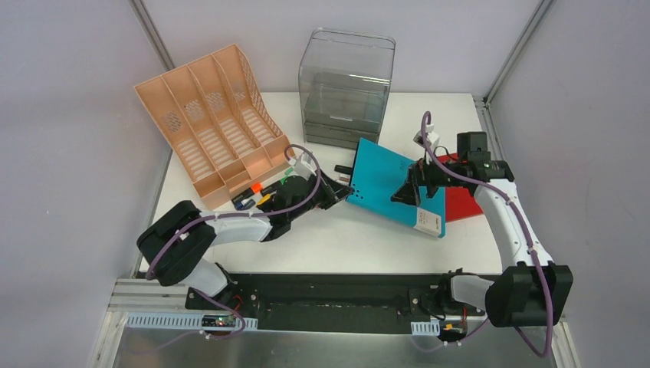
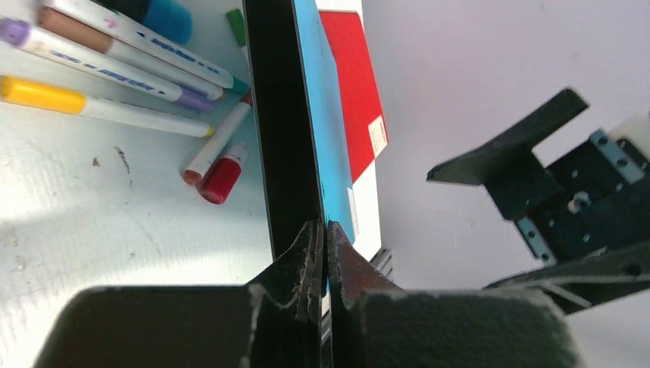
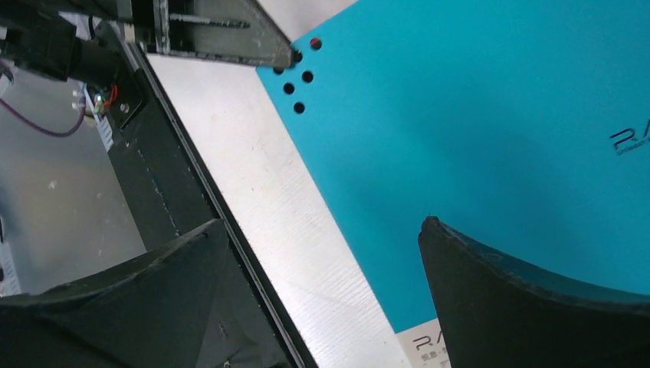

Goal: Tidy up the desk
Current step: Pick up the folder from the center of the board.

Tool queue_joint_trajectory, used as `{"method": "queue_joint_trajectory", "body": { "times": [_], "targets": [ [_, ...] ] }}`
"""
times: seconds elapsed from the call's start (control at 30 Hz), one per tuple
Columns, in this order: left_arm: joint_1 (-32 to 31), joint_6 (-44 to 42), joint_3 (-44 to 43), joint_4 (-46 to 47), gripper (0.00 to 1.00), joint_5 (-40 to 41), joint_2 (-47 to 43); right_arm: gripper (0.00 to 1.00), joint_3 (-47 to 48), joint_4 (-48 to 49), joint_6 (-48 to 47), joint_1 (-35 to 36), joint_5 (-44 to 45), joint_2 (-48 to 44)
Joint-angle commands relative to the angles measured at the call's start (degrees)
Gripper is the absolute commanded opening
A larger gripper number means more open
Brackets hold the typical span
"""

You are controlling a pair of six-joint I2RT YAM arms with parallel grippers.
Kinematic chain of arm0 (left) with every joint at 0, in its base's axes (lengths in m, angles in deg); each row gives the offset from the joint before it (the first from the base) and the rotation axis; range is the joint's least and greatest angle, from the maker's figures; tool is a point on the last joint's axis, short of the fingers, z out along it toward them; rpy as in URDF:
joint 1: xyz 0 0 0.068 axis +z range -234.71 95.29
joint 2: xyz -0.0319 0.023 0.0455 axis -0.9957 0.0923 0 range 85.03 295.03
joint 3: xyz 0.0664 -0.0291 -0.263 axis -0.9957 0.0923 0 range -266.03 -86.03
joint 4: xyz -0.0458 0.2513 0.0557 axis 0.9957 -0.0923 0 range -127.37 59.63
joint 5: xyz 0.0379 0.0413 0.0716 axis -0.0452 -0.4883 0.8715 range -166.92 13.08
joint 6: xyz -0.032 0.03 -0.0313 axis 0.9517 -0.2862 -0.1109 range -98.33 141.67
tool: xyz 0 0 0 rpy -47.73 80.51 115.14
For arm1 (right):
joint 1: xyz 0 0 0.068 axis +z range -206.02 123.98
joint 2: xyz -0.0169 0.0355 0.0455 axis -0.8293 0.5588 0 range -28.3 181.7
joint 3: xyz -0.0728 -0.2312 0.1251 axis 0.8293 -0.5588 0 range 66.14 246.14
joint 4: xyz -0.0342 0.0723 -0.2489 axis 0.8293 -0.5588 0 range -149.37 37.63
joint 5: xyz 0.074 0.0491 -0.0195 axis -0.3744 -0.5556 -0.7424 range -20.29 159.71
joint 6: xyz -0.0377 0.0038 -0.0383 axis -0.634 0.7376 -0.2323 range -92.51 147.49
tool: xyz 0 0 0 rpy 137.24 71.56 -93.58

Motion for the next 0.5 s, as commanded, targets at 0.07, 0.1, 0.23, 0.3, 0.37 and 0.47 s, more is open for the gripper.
{"method": "queue_joint_trajectory", "body": {
  "times": [0.07, 0.1, 0.23, 0.3, 0.37, 0.47],
  "targets": [
    [-0.40, 5.11, -0.67, -9.69, 0.00, 7.20, -6.82, 1.00, -0.71, -2.08, -9.63, 6.79, 2.86, -0.68],
    [-0.34, 6.17, -1.14, -11.25, 0.00, 7.37, -7.19, 1.00, -1.03, -1.60, -10.30, 7.98, 5.44, -0.74],
    [-0.26, 10.34, -3.81, -19.35, 0.00, 7.31, -7.91, 1.00, -3.31, 2.11, -12.11, 13.30, 18.15, -1.69],
    [-0.29, 10.34, -4.97, -21.75, 0.00, 6.96, -8.34, 1.00, -4.87, 4.74, -12.64, 15.71, 24.45, -3.40],
    [-0.28, 10.45, -5.57, -22.37, 0.00, 6.78, -8.78, 1.00, -6.75, 7.56, -13.92, 18.07, 28.99, -5.47],
    [-0.27, 11.43, -6.41, -23.98, 0.00, 6.50, -9.53, 1.00, -11.00, 12.46, -17.31, 22.03, 34.95, -8.07]
  ]
}}
